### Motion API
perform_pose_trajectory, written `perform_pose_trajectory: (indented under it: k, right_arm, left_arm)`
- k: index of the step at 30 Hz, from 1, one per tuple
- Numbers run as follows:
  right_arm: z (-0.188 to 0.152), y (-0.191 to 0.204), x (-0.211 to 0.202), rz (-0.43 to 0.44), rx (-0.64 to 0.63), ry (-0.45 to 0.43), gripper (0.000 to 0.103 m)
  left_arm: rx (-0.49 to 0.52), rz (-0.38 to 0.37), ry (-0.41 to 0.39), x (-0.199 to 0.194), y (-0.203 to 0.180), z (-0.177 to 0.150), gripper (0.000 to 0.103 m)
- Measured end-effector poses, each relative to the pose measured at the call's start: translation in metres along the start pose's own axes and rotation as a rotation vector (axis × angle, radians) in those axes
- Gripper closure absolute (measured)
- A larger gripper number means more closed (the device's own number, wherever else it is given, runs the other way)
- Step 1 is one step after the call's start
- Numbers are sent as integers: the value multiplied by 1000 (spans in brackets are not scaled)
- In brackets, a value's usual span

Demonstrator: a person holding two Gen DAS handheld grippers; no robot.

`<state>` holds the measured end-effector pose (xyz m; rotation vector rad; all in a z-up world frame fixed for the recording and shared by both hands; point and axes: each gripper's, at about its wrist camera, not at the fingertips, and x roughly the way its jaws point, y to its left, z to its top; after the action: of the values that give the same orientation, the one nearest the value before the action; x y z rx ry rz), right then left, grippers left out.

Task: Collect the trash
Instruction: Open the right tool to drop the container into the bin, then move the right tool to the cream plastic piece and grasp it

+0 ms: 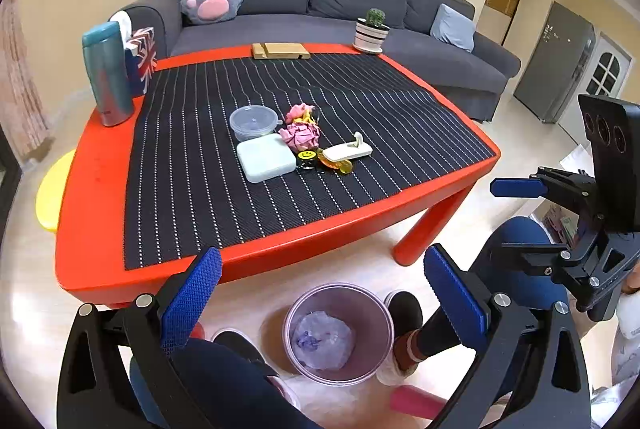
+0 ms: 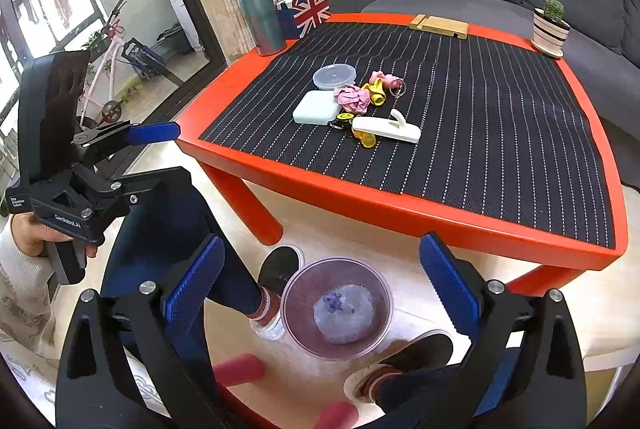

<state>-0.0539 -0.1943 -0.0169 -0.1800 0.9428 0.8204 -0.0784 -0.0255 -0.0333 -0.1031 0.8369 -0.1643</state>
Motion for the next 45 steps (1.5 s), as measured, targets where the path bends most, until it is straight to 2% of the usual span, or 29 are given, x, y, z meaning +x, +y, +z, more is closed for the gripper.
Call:
perform_pose_trajectory:
  k: [18, 30, 38, 40, 42, 45]
  right_arm:
    - [9, -9, 2, 10, -12, 8, 6]
    - [64, -38, 28, 43, -160, 60, 6]
    - [95, -50, 63, 36, -273, 130, 6]
    - [101, -52, 70, 36, -276, 138, 9]
    - [106, -55, 78, 30, -270, 142, 20]
    - [110, -57, 89, 24, -265, 154, 29]
  left_arm:
    - [8, -1, 11, 6, -2, 7, 6]
    - [8, -1, 6, 13, 5, 23, 6]
    - [-11, 3, 14, 18, 14, 27, 6]
    - [-17, 5, 16, 19, 17, 28, 6]
    - [-21, 7, 18, 20, 19, 28, 6]
    - [-26, 9, 21, 22, 21, 29, 6]
